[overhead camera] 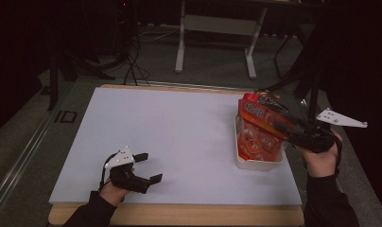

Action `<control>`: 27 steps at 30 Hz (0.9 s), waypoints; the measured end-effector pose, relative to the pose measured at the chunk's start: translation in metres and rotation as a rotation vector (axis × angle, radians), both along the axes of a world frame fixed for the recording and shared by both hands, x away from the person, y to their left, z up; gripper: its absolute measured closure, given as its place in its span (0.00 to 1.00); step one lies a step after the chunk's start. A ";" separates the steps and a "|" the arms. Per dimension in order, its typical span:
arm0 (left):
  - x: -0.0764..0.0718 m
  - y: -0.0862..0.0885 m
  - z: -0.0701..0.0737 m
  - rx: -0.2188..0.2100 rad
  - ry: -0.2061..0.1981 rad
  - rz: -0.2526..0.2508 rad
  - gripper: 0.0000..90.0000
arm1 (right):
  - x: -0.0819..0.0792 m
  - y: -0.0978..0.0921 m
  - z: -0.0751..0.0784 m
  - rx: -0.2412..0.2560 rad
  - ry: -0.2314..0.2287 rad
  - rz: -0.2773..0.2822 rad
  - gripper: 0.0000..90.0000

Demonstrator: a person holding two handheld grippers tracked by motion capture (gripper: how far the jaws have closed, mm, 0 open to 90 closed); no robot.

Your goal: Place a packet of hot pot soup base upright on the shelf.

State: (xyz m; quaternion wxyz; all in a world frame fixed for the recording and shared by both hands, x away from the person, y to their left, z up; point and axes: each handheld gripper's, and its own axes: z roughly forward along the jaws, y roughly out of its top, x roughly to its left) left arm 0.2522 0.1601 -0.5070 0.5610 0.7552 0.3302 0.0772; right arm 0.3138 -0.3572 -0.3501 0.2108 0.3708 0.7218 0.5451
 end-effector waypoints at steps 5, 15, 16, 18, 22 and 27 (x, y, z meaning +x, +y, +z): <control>0.000 0.000 0.000 -0.004 -0.005 -0.003 0.01 | -0.012 0.012 0.019 0.037 -0.048 0.048 0.23; -0.001 0.000 -0.002 -0.004 -0.001 -0.004 0.01 | -0.034 0.048 0.018 0.053 -0.077 0.183 0.15; -0.001 0.000 -0.002 -0.005 0.000 -0.005 0.01 | -0.035 0.052 0.015 0.047 -0.075 0.190 0.15; 0.000 0.000 -0.002 -0.003 0.000 -0.004 0.01 | -0.037 0.059 0.007 0.021 -0.066 0.209 0.15; -0.001 0.000 -0.002 -0.001 -0.002 -0.008 0.01 | -0.037 0.071 -0.011 0.013 -0.041 0.238 0.16; -0.001 0.000 -0.002 -0.006 -0.002 -0.006 0.01 | -0.037 0.084 -0.042 -0.007 -0.001 0.278 0.15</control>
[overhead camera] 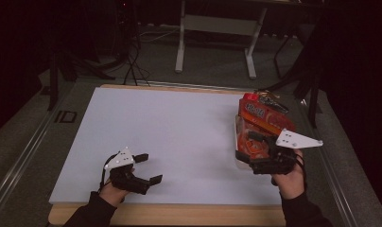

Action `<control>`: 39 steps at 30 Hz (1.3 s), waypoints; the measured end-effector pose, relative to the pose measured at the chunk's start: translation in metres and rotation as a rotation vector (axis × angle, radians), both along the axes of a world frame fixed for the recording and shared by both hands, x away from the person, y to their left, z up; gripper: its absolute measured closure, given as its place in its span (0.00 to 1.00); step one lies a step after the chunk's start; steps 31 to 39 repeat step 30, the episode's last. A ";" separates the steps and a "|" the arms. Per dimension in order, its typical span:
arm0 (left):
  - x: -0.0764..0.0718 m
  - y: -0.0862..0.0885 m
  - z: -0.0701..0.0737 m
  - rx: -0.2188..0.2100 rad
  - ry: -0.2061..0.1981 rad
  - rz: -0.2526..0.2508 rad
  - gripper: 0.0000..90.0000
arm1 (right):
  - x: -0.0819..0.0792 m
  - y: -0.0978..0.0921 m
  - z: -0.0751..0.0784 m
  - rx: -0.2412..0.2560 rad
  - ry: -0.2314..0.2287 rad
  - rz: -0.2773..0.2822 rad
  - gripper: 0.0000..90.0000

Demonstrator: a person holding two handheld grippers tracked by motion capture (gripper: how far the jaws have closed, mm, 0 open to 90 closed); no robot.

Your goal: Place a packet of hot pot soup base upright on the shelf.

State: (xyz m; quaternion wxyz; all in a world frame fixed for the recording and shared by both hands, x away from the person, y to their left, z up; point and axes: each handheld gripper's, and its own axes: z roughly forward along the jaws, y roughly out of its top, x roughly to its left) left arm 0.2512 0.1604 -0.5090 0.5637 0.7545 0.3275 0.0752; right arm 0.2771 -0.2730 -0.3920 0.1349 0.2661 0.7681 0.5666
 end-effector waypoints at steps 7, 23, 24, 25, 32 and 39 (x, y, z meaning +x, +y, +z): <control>-0.001 -0.001 0.000 0.005 -0.003 -0.007 0.01 | 0.003 0.008 -0.032 -0.009 0.052 0.009 0.16; -0.002 -0.003 -0.003 0.017 -0.006 -0.017 0.01 | 0.008 0.012 -0.064 -0.056 0.113 0.014 0.16; -0.002 -0.003 -0.004 0.022 -0.009 -0.019 0.01 | 0.008 0.012 -0.065 -0.056 0.114 0.010 0.16; -0.002 -0.004 -0.004 0.024 -0.010 -0.020 0.01 | 0.009 0.012 -0.067 -0.057 0.113 0.010 0.16; -0.002 -0.005 -0.005 0.028 -0.009 -0.024 0.01 | 0.011 0.013 -0.072 -0.074 0.124 0.013 0.16; -0.002 -0.005 -0.005 0.028 -0.009 -0.024 0.01 | 0.011 0.013 -0.072 -0.074 0.124 0.013 0.16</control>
